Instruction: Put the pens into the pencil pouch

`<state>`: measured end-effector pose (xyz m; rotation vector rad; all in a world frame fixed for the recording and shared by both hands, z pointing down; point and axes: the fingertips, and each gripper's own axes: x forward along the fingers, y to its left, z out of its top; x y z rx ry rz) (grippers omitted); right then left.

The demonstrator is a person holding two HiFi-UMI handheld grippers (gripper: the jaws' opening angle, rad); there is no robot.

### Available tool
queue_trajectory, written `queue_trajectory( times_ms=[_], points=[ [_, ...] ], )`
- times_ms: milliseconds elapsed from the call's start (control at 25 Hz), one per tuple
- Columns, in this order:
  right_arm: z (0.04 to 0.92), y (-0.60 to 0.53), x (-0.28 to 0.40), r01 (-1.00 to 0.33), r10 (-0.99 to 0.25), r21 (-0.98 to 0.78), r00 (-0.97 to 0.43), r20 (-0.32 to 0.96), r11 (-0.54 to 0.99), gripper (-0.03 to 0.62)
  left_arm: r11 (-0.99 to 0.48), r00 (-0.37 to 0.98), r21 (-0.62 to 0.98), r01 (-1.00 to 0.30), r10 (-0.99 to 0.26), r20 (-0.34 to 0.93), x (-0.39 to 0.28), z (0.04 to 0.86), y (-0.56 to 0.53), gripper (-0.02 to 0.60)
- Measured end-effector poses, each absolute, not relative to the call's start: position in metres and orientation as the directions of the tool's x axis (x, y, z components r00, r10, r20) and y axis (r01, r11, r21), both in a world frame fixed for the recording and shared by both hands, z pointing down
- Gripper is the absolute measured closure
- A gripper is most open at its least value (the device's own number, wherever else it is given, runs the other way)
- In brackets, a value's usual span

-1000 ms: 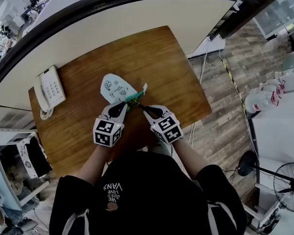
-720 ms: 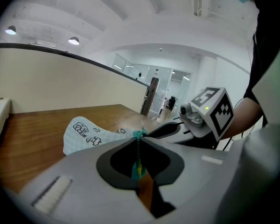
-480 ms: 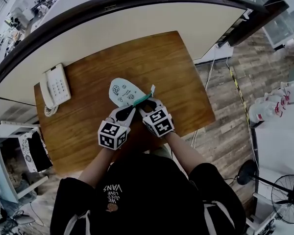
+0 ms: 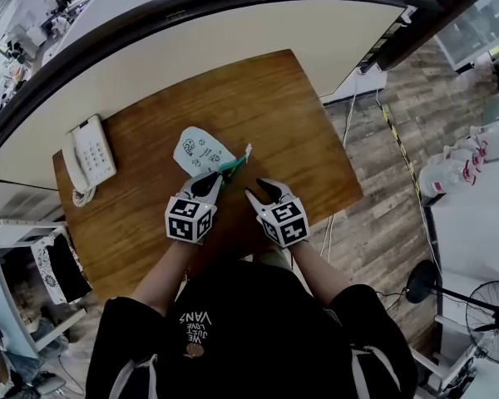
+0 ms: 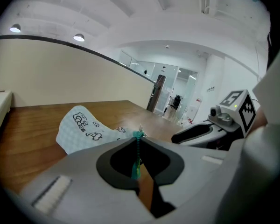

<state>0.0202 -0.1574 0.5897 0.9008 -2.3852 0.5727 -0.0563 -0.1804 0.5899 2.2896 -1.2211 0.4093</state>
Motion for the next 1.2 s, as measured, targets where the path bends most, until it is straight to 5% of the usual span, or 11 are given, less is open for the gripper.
queue_trajectory(
  times_ms=[400, 560, 1200],
  points=[
    [0.594, -0.126, 0.031, -0.779, -0.548, -0.213, -0.579, 0.603, 0.589, 0.477, -0.502, 0.574, 0.287, -0.816, -0.650, 0.498, -0.064, 0.603, -0.173, 0.546],
    [0.591, -0.116, 0.024, -0.799, -0.576, -0.214, -0.563, 0.593, 0.562, 0.477, -0.515, 0.598, 0.310, -0.799, -0.626, 0.501, -0.067, 0.604, -0.162, 0.431],
    [0.558, -0.067, -0.013, -0.854, -0.690, -0.203, -0.509, 0.515, 0.479, 0.477, -0.535, 0.581, 0.235, -0.811, -0.691, 0.430, -0.140, 0.565, -0.105, 0.394]
  ],
)
